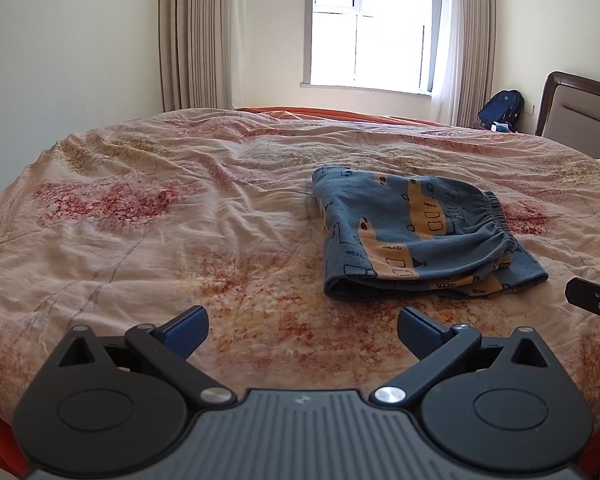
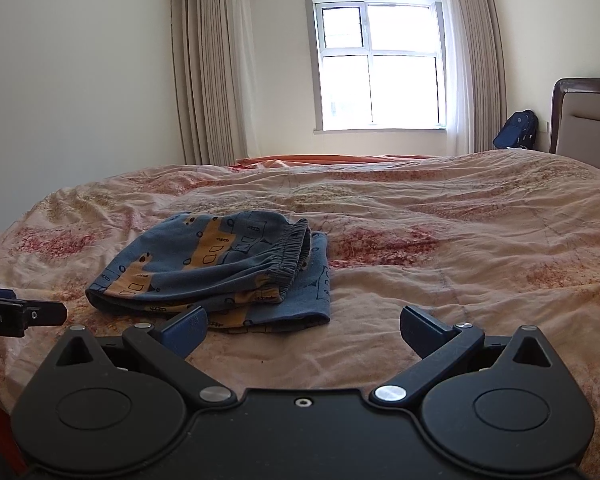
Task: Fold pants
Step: 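Open both grippers and withdraw them from the folded pants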
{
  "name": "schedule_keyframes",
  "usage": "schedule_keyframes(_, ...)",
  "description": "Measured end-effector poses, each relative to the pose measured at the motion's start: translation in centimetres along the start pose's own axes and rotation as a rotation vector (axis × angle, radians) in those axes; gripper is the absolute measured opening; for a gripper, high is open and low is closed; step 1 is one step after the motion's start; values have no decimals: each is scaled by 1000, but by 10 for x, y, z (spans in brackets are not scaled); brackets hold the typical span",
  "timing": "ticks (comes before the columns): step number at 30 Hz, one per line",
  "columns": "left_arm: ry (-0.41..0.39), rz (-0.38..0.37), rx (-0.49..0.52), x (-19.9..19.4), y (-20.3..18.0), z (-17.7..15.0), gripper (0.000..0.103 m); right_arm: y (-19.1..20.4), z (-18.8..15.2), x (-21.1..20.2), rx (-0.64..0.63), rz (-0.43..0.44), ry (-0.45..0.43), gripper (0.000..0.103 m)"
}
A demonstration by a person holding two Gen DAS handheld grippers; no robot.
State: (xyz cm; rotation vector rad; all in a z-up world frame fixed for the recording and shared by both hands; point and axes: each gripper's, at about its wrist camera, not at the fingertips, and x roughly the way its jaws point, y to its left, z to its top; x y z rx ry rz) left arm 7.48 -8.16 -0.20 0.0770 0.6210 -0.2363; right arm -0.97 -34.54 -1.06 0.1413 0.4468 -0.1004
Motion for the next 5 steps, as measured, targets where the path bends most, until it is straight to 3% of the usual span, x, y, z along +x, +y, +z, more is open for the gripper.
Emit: schedule_keyframes(5, 32, 0, -10, 12, 2, 0, 103, -2, -2, 12, 6, 3, 22, 102)
